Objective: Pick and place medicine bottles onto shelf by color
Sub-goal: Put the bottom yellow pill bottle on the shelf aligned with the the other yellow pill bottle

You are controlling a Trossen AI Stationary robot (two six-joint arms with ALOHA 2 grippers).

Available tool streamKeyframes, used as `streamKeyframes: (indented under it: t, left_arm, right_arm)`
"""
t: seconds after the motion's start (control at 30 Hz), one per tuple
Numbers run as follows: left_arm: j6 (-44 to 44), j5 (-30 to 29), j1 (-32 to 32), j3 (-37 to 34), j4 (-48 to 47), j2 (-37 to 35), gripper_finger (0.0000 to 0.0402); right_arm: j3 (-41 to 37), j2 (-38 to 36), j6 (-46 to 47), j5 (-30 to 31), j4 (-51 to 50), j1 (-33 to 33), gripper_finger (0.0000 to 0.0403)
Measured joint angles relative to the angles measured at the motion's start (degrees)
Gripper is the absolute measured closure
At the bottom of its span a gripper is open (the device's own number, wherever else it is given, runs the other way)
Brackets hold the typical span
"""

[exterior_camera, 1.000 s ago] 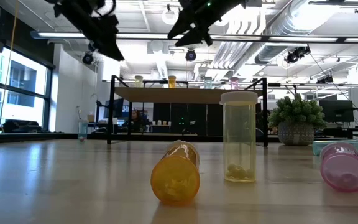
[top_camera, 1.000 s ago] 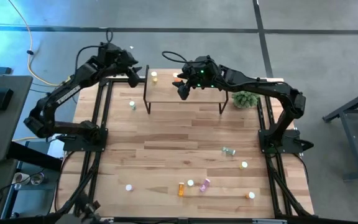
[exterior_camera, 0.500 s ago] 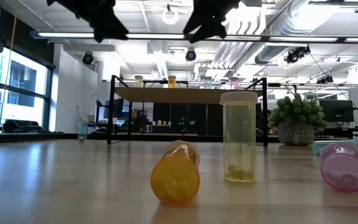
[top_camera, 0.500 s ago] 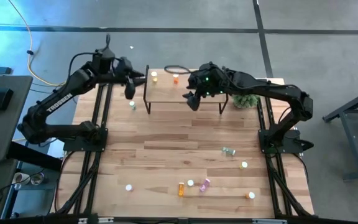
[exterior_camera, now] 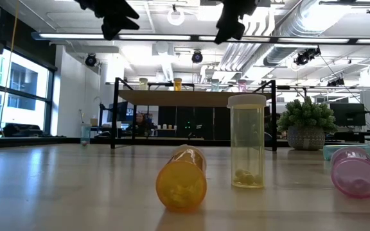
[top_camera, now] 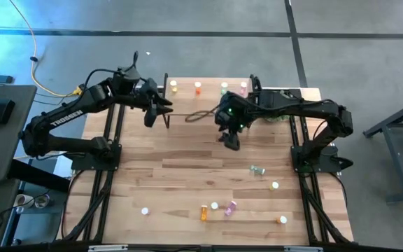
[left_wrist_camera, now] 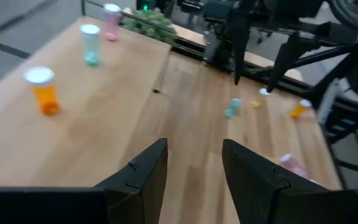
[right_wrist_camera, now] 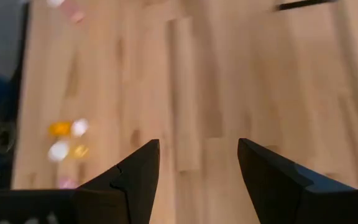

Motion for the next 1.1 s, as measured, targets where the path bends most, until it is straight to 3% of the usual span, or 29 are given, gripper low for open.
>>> streamKeyframes:
  t: [0.3, 0.5, 0.77, 0.9, 1.1]
  left_arm:
    - [-7.61, -0.35, -8.58, 0.0, -1.39, -0.08, 0.0257]
    - [-10.46, -7.12, -16.34, 0.0, -4.61, -0.08, 0.0257]
    - [-10.65, -14.87, -24.98, 0.0, -9.41, -0.11, 0.0257]
    - [-10.59, -16.68, -27.3, 0.0, -9.35, -0.11, 0.0257]
    - [-10.61, -16.79, -28.84, 0.0, -9.39, -0.11, 0.0257]
  right_arm:
    - [0.0, 0.0, -6.48, -4.08, -2.02, 4.99, 0.0195]
    - [-0.16, 0.17, -6.37, -3.95, -2.12, 9.3, 0.0193]
    - [-6.87, 0.26, 3.08, -5.02, 1.06, 15.25, 0.0183]
    - [-9.06, 0.26, 8.07, -7.84, 4.79, 17.22, 0.0182]
    - [-12.12, 0.26, 15.53, -5.5, 13.95, 20.77, 0.0182]
